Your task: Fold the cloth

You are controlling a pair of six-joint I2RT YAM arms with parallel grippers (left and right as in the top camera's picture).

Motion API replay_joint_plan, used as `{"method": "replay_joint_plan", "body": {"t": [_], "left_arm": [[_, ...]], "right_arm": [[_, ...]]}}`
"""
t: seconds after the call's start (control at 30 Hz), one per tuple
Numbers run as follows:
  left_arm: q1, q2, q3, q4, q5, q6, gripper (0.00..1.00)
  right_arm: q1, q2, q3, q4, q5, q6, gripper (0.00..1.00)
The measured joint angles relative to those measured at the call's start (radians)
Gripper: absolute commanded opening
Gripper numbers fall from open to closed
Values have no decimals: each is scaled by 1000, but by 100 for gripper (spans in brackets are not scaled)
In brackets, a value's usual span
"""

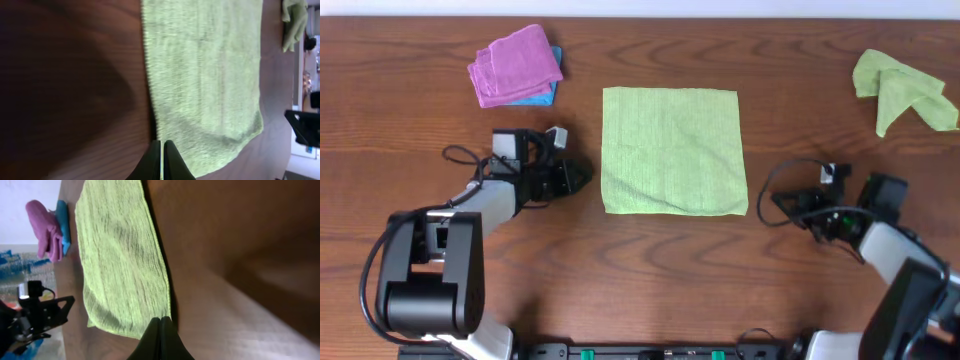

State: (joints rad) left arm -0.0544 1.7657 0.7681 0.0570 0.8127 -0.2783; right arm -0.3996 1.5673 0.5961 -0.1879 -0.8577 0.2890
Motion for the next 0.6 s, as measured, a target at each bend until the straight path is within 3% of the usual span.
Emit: {"method": "replay_joint_plan", "body": {"t": [0.2,0.3,0.43,0.57,0.6], "left_arm": [[-61,0,5,-22,0,-22,6],[-64,0,5,-43,-3,-34,6],[-64,0,5,-63,-16,-40,6],[-64,0,5,-77,-28,-40,17],[-64,0,5,-84,-31,-40,25]], "right_arm": [[42,141,105,2,5,0,4],[50,168,116,-10,7,2,27],[77,180,117,-42,8,-18,40],[85,180,117,-53,7,-39,46],[85,180,117,-59,7,-42,46]]}}
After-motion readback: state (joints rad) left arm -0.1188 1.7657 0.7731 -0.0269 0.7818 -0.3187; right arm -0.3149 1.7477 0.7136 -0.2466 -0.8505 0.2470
